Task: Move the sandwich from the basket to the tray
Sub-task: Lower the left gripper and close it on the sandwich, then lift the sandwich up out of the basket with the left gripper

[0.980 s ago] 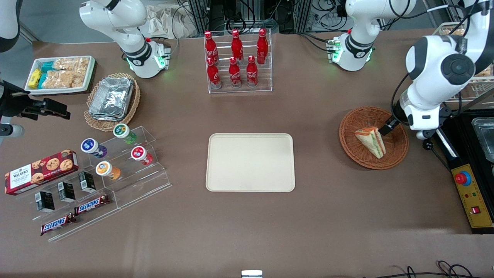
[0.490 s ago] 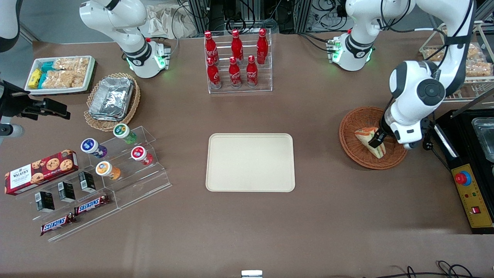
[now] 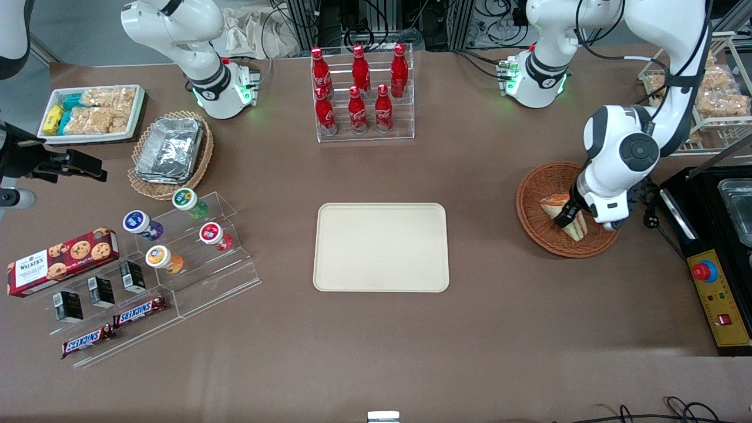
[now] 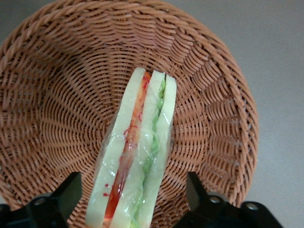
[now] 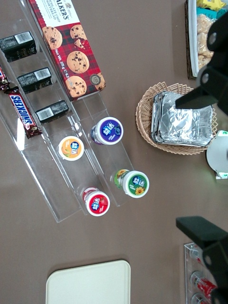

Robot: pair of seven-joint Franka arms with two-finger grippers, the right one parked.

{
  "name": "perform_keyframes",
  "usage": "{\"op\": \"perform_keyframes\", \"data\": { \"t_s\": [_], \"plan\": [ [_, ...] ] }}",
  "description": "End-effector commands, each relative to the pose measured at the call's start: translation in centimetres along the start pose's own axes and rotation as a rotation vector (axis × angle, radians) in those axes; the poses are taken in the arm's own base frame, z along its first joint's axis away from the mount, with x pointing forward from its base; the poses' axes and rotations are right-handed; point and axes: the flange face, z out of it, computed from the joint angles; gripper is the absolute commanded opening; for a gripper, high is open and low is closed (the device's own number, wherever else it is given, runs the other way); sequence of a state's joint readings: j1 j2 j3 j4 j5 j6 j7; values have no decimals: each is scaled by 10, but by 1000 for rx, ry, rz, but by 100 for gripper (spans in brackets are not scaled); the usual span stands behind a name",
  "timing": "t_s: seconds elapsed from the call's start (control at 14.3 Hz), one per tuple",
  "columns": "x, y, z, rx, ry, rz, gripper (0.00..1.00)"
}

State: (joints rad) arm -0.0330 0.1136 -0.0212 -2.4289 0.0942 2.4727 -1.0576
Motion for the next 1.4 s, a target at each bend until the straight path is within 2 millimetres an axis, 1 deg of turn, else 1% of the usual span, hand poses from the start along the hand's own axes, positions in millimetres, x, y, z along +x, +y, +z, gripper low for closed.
{"op": "perform_keyframes", "data": {
  "t_s": [0.0,0.14,0.28,0.35,0.49,0.63,0.77,0.84,0.91,0.98,1.12,1.19,1.26,1.33],
  "plan": [
    [0,0,-1,-27,33,2,0],
    [1,2,-4,-30,35,8,0],
    [2,3,-11,-36,41,11,0],
    [4,5,-19,-44,48,7,0],
    [11,8,-47,-9,40,55,0],
    [23,19,-97,78,0,117,0],
    [32,40,-155,123,-24,191,0],
    [34,50,-187,122,-31,278,0],
    [33,62,-217,117,-48,401,0],
    [32,71,-245,108,-80,502,0],
    [16,90,-302,32,-81,576,0],
    [3,98,-322,-8,-67,594,0],
    [-19,109,-336,-46,-68,632,0],
    [-42,119,-341,-76,-84,665,0]
  ]
}}
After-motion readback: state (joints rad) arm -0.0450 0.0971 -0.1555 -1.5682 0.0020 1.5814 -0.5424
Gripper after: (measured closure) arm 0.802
